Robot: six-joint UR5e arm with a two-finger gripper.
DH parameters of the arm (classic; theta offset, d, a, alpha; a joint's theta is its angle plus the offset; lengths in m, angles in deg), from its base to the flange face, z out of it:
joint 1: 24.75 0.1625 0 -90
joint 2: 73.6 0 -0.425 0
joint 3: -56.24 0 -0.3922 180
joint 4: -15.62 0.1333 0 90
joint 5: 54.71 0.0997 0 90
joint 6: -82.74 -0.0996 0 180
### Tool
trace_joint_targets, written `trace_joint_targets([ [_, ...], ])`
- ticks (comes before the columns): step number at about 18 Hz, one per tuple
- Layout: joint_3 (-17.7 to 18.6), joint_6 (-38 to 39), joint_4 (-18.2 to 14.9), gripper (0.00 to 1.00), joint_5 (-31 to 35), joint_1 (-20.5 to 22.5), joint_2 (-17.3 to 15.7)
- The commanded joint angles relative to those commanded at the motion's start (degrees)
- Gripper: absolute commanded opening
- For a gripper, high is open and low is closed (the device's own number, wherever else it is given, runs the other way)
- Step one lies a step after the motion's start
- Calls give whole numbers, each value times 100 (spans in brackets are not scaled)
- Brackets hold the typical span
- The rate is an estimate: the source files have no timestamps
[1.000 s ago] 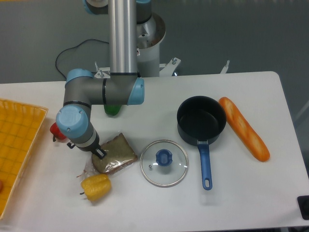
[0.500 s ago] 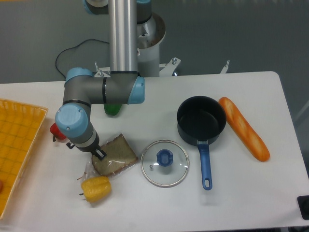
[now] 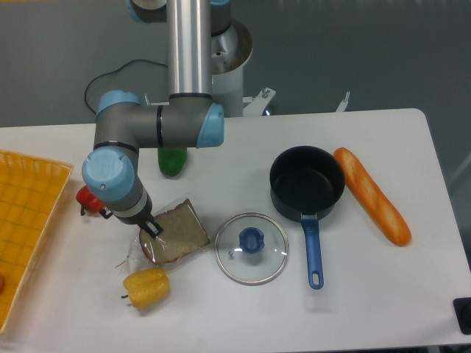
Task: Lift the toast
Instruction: 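Lift the bagged toast up off the table with the gripper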
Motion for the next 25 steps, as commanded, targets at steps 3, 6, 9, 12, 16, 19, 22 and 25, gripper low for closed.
trace_joint_targets([
  [3, -61, -35, -157, 0, -18, 70, -106],
  [6, -324, -175, -622, 0, -26, 123, -141],
  [9, -457, -229, -835, 0, -44, 202, -220],
  [12, -483, -385, -835, 0, -114, 325, -352],
  [16, -483, -870, -853, 0, -185, 474, -562],
  [19, -475, -1036, -922, 0, -185, 562, -616],
  [22, -440, -1406, -1098, 0, -193, 703, -835],
  [25, -431, -1529, -1099, 0, -491, 905, -879],
])
